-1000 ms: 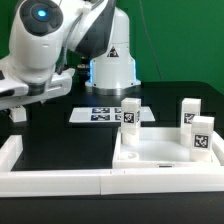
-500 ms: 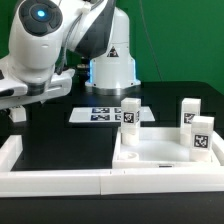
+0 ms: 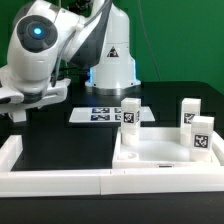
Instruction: Assemble square table
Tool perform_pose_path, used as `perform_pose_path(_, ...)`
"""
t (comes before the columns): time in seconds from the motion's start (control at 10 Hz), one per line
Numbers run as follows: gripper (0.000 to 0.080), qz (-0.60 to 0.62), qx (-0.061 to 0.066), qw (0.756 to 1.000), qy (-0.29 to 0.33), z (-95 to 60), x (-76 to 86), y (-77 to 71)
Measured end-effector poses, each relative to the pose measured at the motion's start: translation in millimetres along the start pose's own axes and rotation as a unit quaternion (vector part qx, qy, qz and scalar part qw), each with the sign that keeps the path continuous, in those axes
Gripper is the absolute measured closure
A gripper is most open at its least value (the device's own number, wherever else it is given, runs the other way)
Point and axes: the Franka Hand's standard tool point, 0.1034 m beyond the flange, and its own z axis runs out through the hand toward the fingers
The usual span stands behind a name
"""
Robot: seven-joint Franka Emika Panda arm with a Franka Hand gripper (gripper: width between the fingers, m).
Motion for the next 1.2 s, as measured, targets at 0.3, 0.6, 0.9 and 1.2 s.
perform_pose_path(0.3,0.0151,-0.001,0.000,1.000,0.000,0.4,0.1,-0.3)
perform_pose_path(0.6,0.0425,-0.001,0.000,1.000,0.000,0.4,0.1,-0.3)
perform_pose_path(0.9,0.0512,-0.001,0.000,1.000,0.000,0.4,0.1,-0.3)
perform_pose_path(1.2,0.0512,-0.001,0.000,1.000,0.000,0.4,0.1,-0.3)
